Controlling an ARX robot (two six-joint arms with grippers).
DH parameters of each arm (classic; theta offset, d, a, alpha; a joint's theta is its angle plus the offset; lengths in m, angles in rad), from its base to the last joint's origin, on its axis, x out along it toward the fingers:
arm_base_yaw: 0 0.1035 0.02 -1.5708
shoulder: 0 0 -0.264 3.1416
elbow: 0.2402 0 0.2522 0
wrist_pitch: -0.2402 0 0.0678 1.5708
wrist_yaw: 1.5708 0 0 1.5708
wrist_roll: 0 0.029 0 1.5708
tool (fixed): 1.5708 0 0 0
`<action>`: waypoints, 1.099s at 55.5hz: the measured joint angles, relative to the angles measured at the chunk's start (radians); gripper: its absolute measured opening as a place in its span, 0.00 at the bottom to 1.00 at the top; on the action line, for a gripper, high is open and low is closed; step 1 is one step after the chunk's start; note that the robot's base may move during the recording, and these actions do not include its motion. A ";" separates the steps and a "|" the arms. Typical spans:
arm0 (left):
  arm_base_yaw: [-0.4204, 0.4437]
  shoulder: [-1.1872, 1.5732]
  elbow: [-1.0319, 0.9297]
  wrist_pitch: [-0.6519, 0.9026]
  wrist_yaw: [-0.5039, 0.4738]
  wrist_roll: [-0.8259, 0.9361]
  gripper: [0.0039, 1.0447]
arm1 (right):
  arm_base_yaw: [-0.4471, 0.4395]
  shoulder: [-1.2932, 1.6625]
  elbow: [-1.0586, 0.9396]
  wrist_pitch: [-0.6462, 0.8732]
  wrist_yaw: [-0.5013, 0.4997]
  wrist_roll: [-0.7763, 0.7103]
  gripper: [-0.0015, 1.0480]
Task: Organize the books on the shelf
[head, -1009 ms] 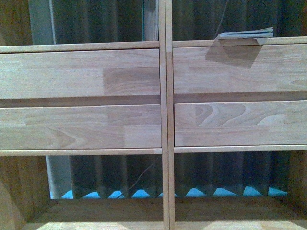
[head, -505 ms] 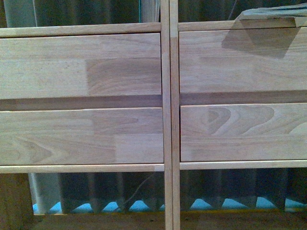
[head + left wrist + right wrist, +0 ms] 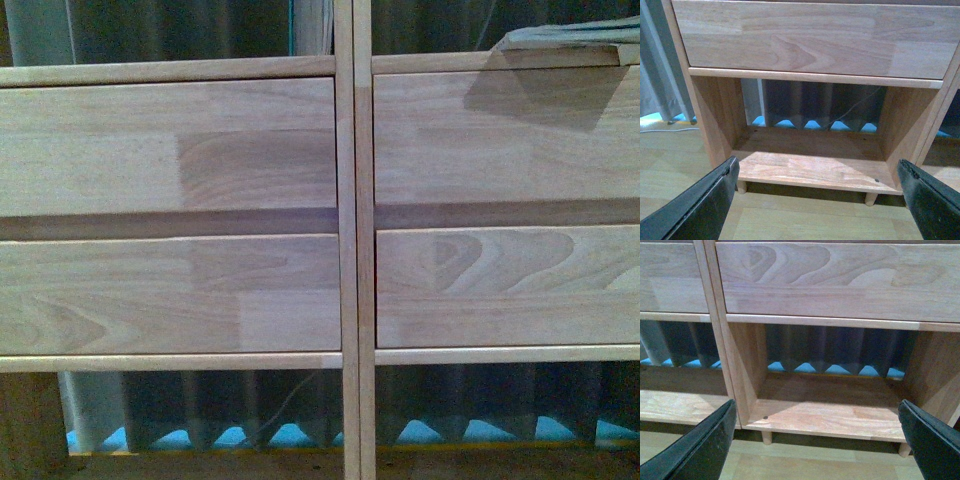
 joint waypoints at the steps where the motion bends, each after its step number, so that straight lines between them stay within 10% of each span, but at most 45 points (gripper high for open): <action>1: 0.000 0.000 0.000 0.000 0.001 0.000 0.93 | 0.000 0.000 0.000 0.000 0.000 0.000 0.93; 24: 0.000 0.000 0.000 0.000 0.000 0.000 0.93 | 0.000 0.000 0.000 0.000 0.000 0.000 0.93; 35: 0.000 0.000 0.000 0.000 0.000 0.000 0.93 | -0.125 0.359 0.140 0.180 -0.417 0.324 0.93; 61: 0.000 0.000 0.000 0.000 0.000 0.001 0.93 | -0.029 1.355 0.849 0.636 -0.096 1.079 0.93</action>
